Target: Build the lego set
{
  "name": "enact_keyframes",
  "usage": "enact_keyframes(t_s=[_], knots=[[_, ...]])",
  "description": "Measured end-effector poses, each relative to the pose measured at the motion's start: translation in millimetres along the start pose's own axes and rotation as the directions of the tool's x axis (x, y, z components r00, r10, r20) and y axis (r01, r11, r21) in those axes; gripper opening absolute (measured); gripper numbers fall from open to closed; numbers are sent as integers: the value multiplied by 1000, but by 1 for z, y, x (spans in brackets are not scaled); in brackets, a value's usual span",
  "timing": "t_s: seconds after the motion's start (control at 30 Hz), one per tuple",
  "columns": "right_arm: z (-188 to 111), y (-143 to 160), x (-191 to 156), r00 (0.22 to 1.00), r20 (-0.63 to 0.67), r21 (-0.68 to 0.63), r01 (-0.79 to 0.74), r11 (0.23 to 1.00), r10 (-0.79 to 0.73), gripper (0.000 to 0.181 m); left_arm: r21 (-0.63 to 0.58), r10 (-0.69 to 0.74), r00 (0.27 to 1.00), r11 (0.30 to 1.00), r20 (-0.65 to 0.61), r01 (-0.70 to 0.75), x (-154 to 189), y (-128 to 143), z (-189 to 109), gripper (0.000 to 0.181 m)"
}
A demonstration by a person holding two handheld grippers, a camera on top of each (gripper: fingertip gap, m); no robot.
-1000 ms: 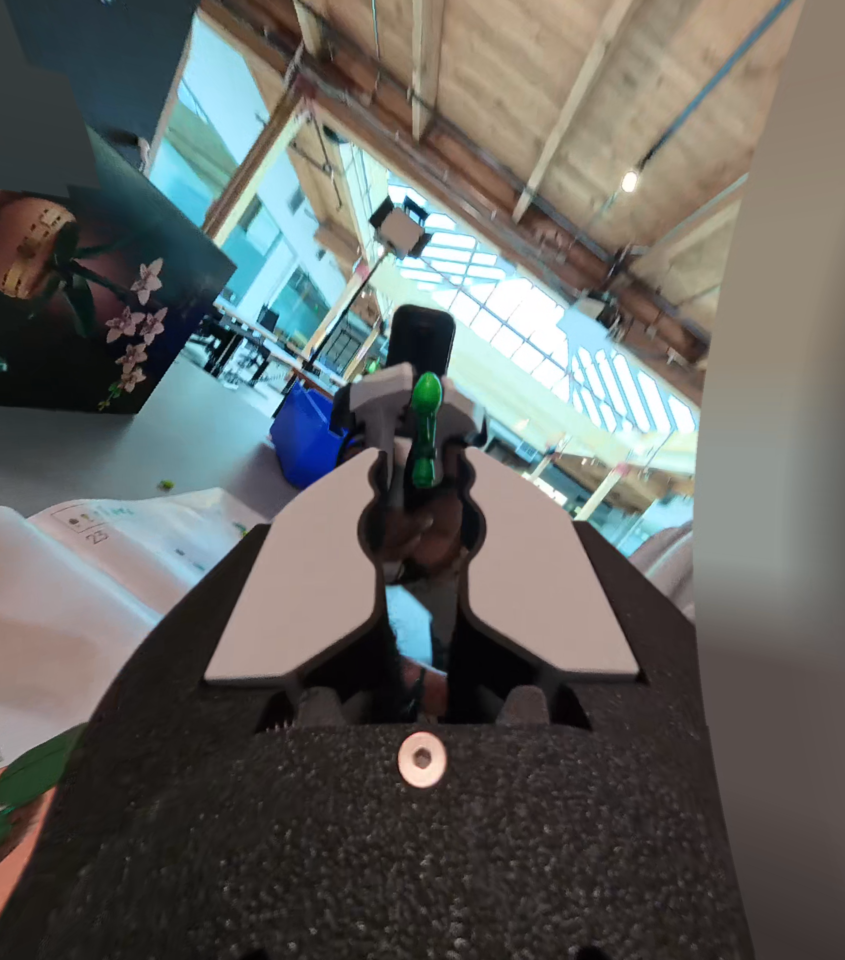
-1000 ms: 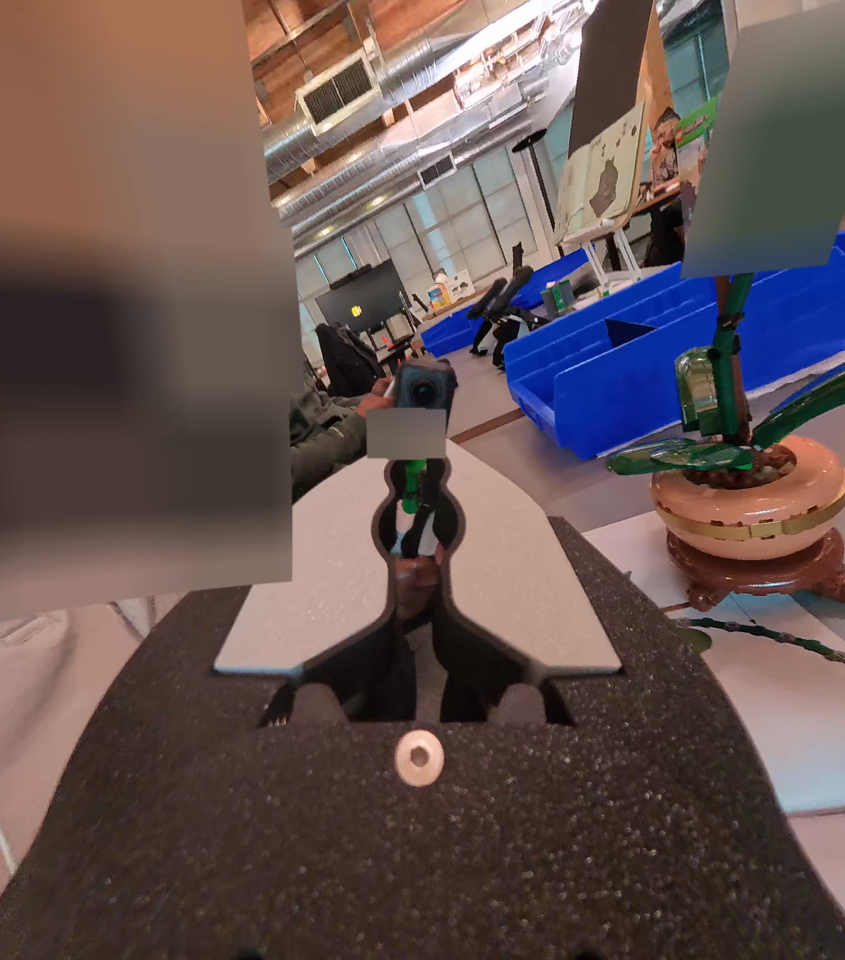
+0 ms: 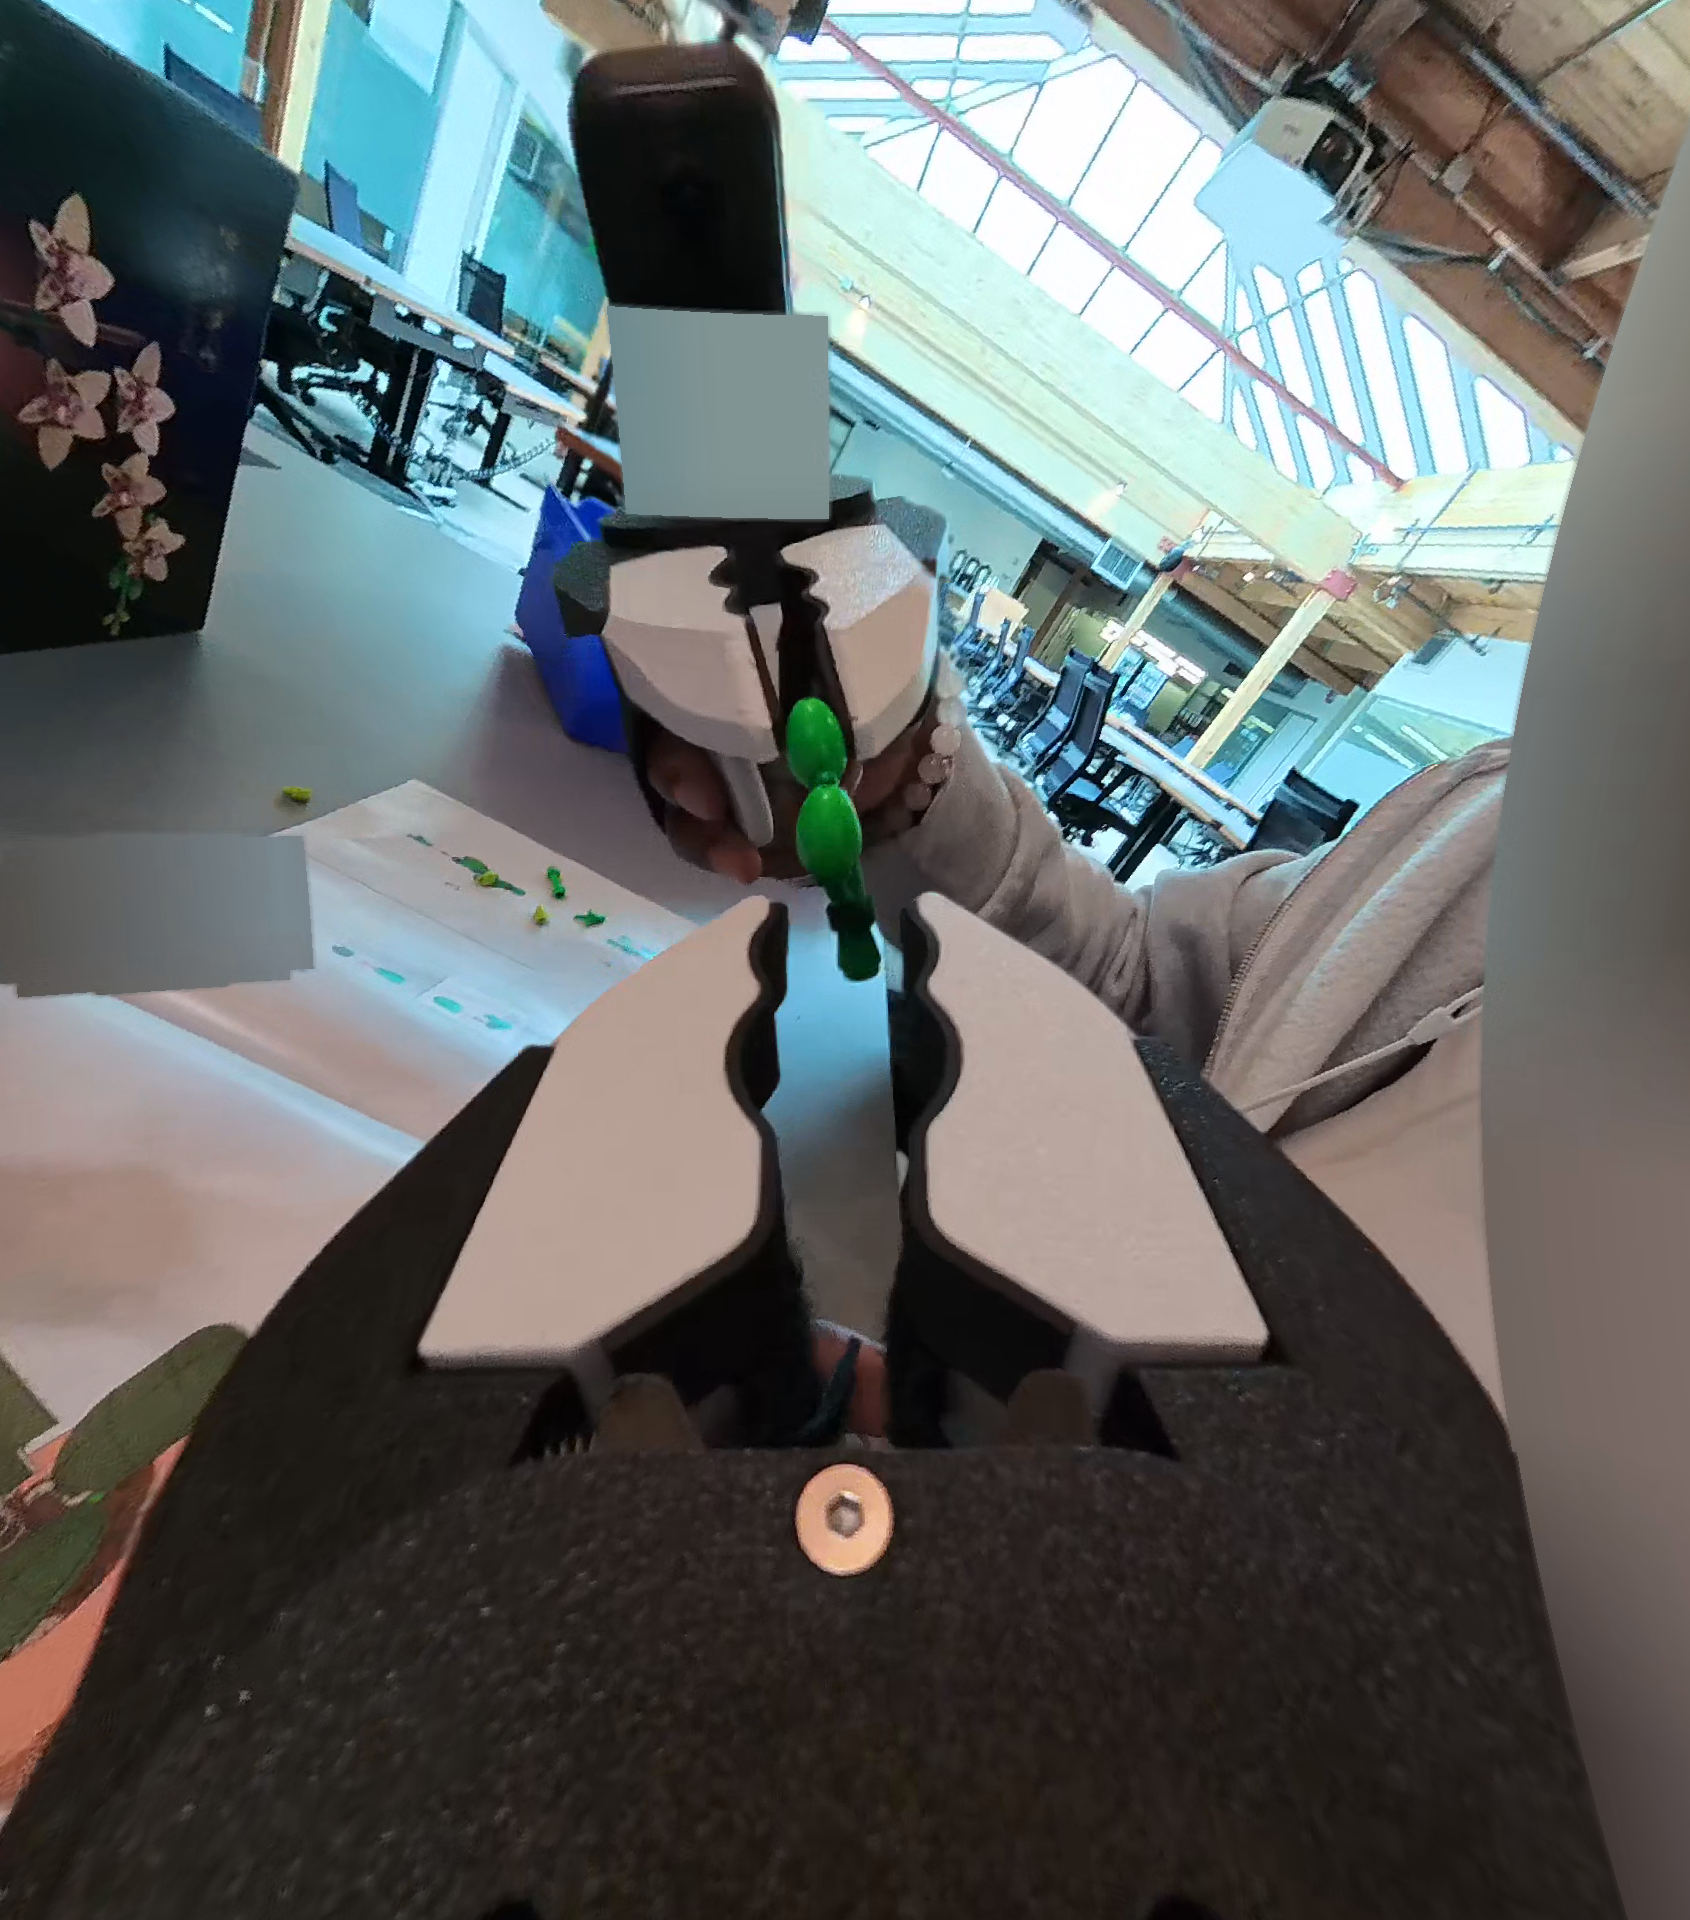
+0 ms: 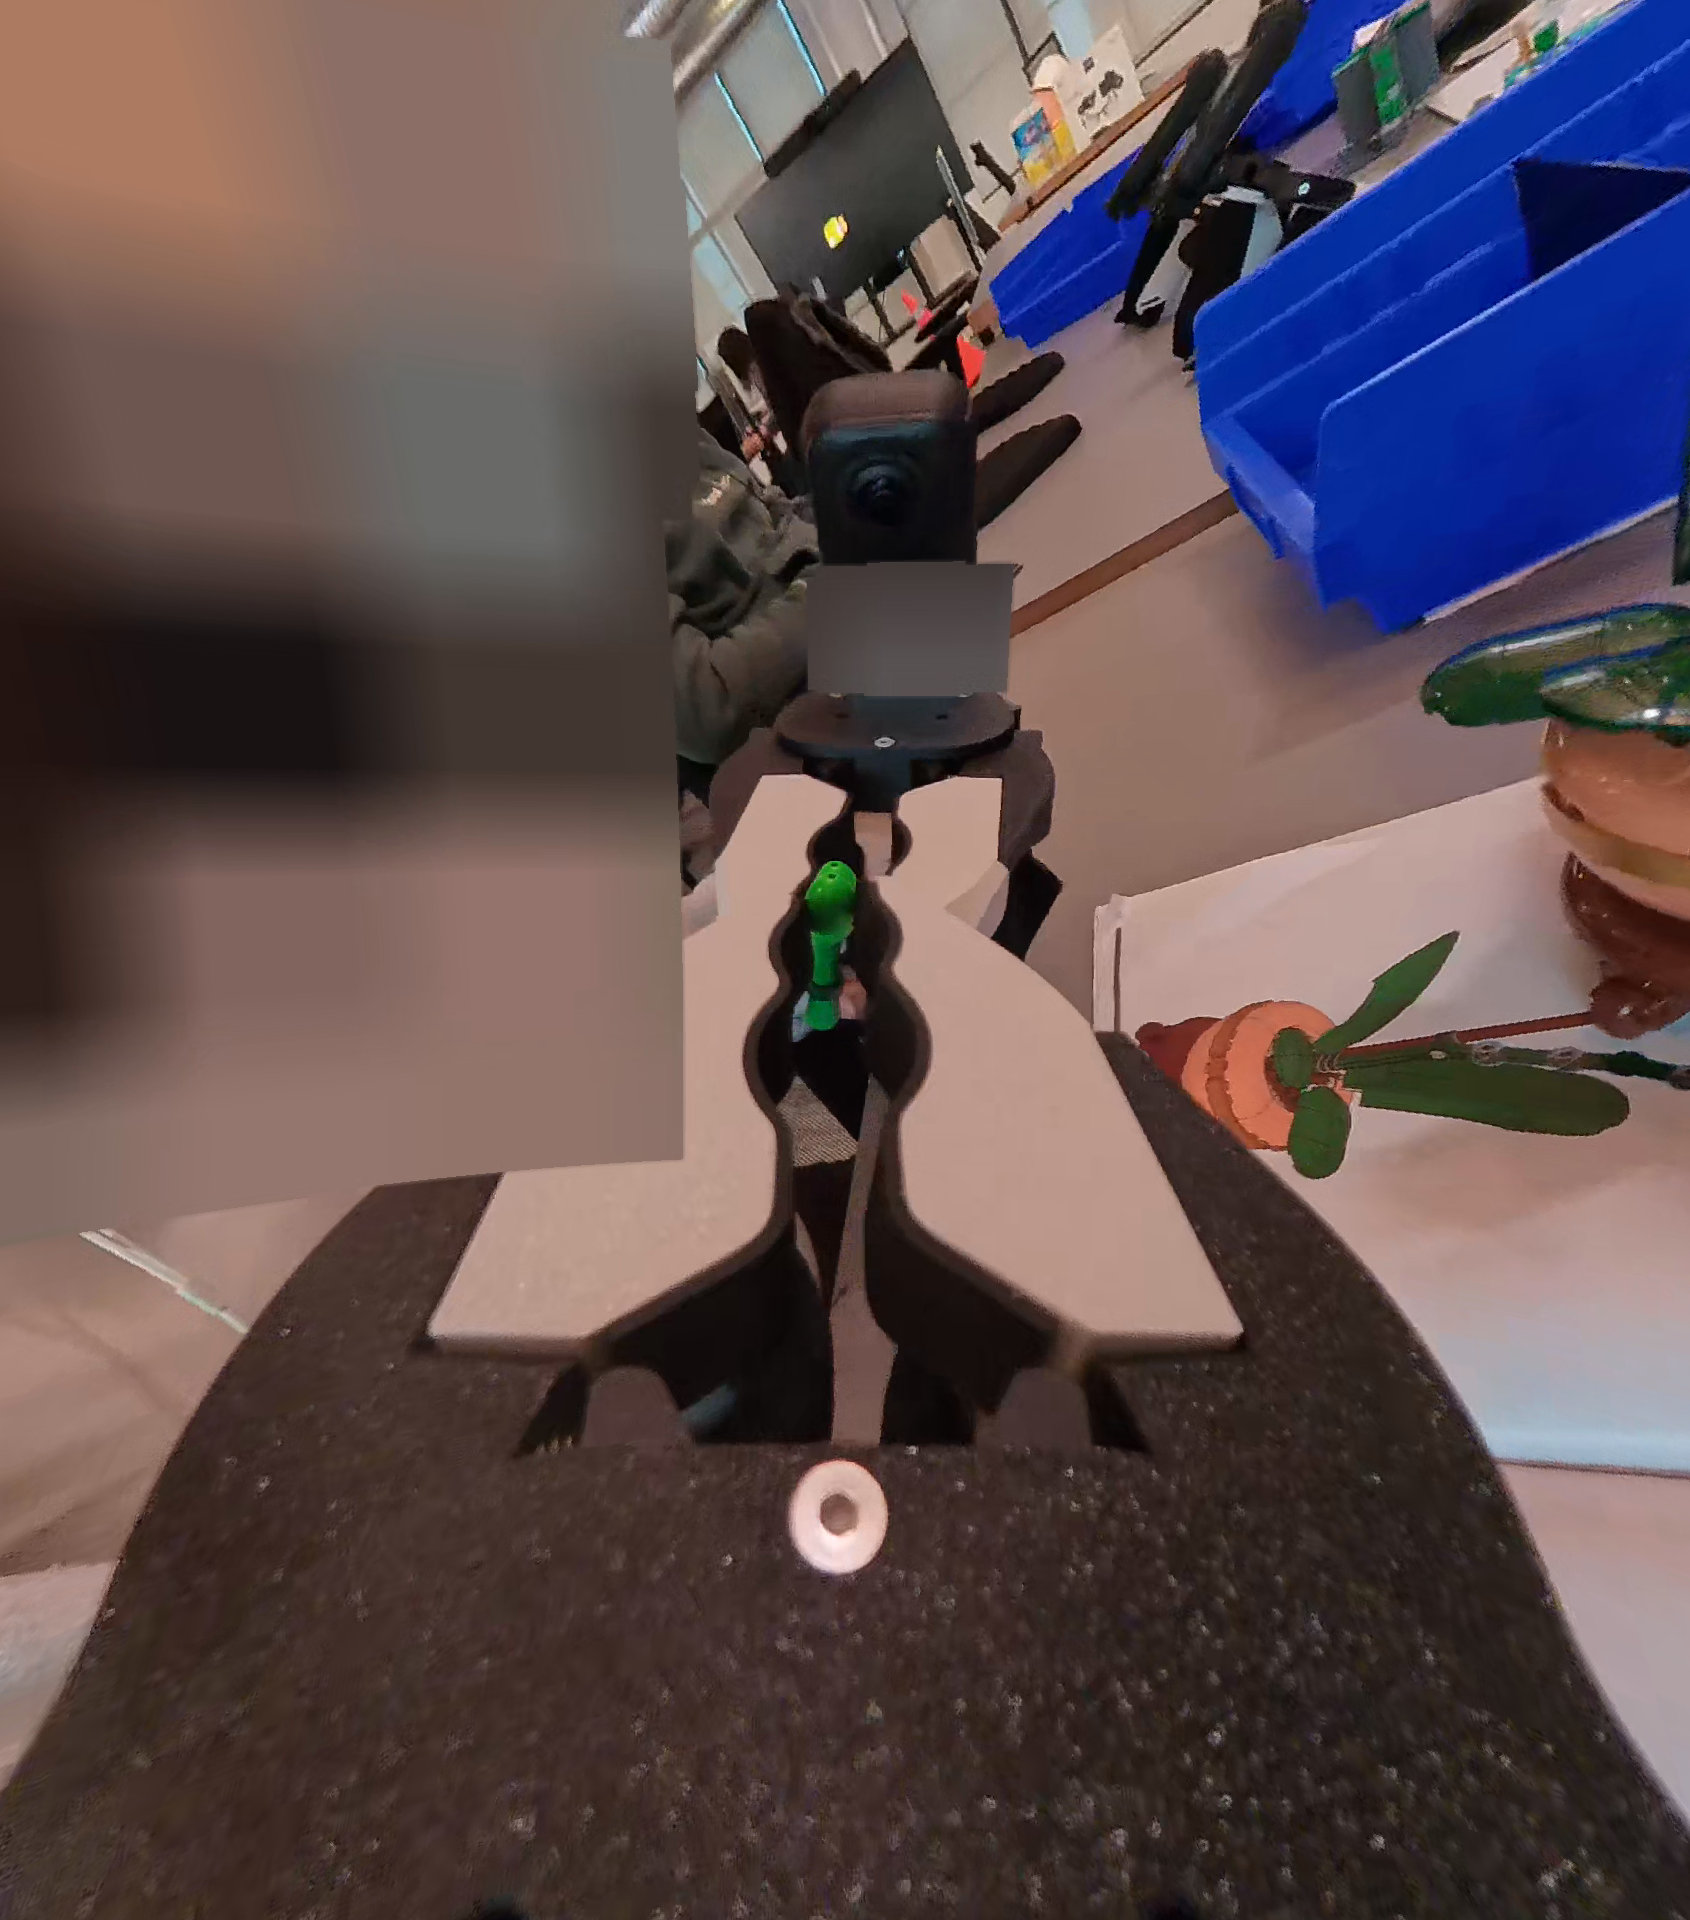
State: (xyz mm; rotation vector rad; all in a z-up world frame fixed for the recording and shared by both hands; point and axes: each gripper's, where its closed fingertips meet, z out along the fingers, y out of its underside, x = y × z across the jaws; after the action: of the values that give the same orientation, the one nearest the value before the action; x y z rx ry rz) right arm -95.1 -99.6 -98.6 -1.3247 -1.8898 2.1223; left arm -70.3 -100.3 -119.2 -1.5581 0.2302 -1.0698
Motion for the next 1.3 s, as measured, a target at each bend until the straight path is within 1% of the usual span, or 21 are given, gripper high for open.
enact_keyframes(t_s=[0.03, 0.07, 0.17, 0.2, 0.27, 0.33, 0.4, 0.47, 0.5, 0.57, 0.6, 0.73, 0.8, 0.87, 0.9, 1.03, 1.07, 1.1, 1.17, 1.2, 1.3], knots=[[1, -1, -2, 1000, -1, -12, 16, 1000, -16, 8, 4, -1, 1000, 1000, -10, 1, 1, -2, 1, 15], [1, -2, -3, 999, -9, -20, 34, 999, -34, 9, 2, 7, 1000, 1000, -17, -7, 3, -3, 2, 8], [-1, -5, -5, 993, -23, -28, 113, 993, -114, 12, 1, 67, 998, 998, 0, -67, 3, -5, 2, 6], [-3, -7, -7, 986, -32, -23, 165, 986, -166, 13, 14, 84, 996, 996, 8, -84, 3, -8, 2, 6], [-13, -14, -9, 947, -106, 2, 307, 952, -305, 23, 41, 100, 995, 994, 14, -100, 2, -13, 1, 7], [-31, -25, -10, 838, -255, 16, 502, 864, -482, 34, 38, 104, 994, 994, 24, -104, -1, -11, -1, 7], [-55, -35, -15, 654, -431, 1, 689, 725, -621, 38, 15, 117, 992, 993, 54, -118, -10, -6, -2, 7], [-80, -37, -22, 477, -566, -44, 797, 602, -672, 38, -8, 144, 985, 990, 95, -144, -20, 0, -2, 7], [-90, -32, -21, 441, -601, -82, 796, 600, -667, 38, -16, 155, 981, 988, 116, -154, -26, 2, -2, 7], [-106, -18, -14, 431, -642, -121, 759, 639, -634, 37, -24, 169, 976, 986, 135, -167, -33, 6, -1, 7], [-113, -12, -12, 425, -666, -109, 757, 644, -613, 37, -30, 168, 977, 986, 132, -166, -35, 8, -1, 7], [-153, 5, 0, 371, -786, -28, 777, 629, -494, 23, -25, 151, 976, 989, 155, -149, -44, 11, 4, 6], [-174, 16, 6, 340, -829, -24, 771, 636, -444, 18, -21, 151, 974, 988, 168, -150, -47, 11, 6, 6], [-192, 27, 10, 274, -861, -73, 767, 638, -428, 12, -17, 157, 971, 987, 179, -157, -49, 11, 7, 6], [-200, 35, 13, 245, -869, -115, 745, 657, -429, 7, -14, 158, 971, 987, 179, -158, -50, 11, 8, 6], [-217, 77, 37, 204, -854, -304, 551, 777, -479, 3, -19, 157, 972, 988, 173, -156, -50, 13, 13, 6], [-217, 88, 44, 209, -849, -339, 491, 803, -486, 3, -18, 167, 969, 986, 181, -166, -51, 12, 15, 6], [-215, 100, 50, 240, -839, -364, 419, 832, -488, 4, -15, 176, 967, 984, 184, -176, -51, 11, 17, 6], [-205, 123, 61, 341, -815, -388, 280, 878, -468, 11, -17, 182, 963, 983, 199, -182, -51, 10, 20, 7], [-202, 130, 66, 368, -809, -397, 231, 888, -458, 17, -26, 181, 961, 983, 208, -180, -53, 11, 21, 7], [-199, 127, 76, 382, -811, -389, 214, 896, -443, 20, -57, 164, 962, 986, 219, -155, -59, 19, 26, 7]])
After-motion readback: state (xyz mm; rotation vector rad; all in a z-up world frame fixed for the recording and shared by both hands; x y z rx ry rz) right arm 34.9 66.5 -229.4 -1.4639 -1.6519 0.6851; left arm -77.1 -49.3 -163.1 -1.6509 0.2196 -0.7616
